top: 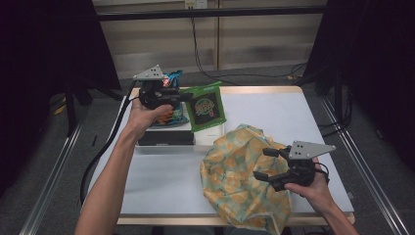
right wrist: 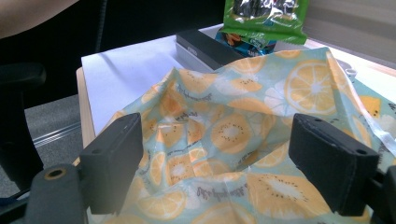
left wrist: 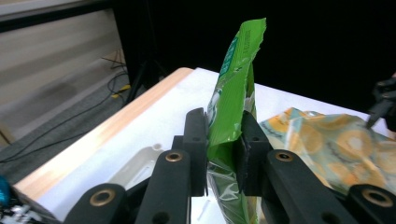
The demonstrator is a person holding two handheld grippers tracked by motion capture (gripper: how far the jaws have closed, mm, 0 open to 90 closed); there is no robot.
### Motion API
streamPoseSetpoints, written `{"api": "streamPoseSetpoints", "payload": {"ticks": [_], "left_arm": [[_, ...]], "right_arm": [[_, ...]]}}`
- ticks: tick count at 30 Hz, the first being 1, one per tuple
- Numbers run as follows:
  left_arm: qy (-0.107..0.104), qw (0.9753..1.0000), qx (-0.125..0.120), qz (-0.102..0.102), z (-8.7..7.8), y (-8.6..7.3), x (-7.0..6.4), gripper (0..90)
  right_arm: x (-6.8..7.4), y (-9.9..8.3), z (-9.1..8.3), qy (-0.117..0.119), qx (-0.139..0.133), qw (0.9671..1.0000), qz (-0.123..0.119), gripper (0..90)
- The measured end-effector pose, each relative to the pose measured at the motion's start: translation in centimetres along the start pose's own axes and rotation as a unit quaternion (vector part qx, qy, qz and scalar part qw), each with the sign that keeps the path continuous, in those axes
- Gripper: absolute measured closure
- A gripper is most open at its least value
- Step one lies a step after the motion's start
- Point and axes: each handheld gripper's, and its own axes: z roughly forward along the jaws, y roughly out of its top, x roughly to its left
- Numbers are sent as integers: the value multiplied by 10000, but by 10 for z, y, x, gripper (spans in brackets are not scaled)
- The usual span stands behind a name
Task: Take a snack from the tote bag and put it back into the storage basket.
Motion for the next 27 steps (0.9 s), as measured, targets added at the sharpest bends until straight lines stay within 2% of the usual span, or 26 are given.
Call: {"api": "streamPoseSetpoints", "payload": {"ticks": [9,11,18,21,22,27], "left_arm": [[262,9996,145,9,18,-8,27,773],[261,9995,186,25,22,-10,31,772],[296,9991,281,-106,33,-17,45,772],[317,9985,439,-114,38,-20,51,772],[366,9982,444,-154,40,-21,53,772],[332,9976,551,-266,48,-28,66,772]], "right_arm": [[0,0,2,45,18,10000,2,174],[0,0,2,26,29,10000,-7,174],[-2,0,1,17,-2,10000,23,174],[-2,-1,2,33,19,10000,22,174],[-2,-1,3,57,10,10000,14,174],[-4,-2,2,39,1,10000,45,174]]}}
